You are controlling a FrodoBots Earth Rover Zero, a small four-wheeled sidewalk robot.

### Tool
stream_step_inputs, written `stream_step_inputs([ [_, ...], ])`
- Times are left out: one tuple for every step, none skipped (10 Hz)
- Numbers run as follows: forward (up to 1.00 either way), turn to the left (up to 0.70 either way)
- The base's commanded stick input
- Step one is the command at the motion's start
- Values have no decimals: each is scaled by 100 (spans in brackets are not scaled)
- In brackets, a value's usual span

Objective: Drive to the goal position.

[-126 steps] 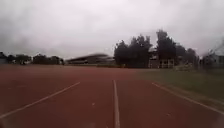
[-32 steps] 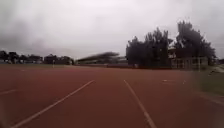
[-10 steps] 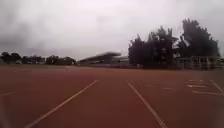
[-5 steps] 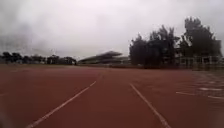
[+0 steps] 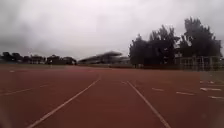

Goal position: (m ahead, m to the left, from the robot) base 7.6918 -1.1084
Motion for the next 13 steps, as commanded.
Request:
stream_step_inputs([
  [48,0],
  [70,0],
  [70,0],
  [70,0],
  [70,0],
  [70,0],
  [70,0],
  [70,0],
  [70,0],
  [70,0],
  [70,0],
  [70,0],
  [70,0],
])
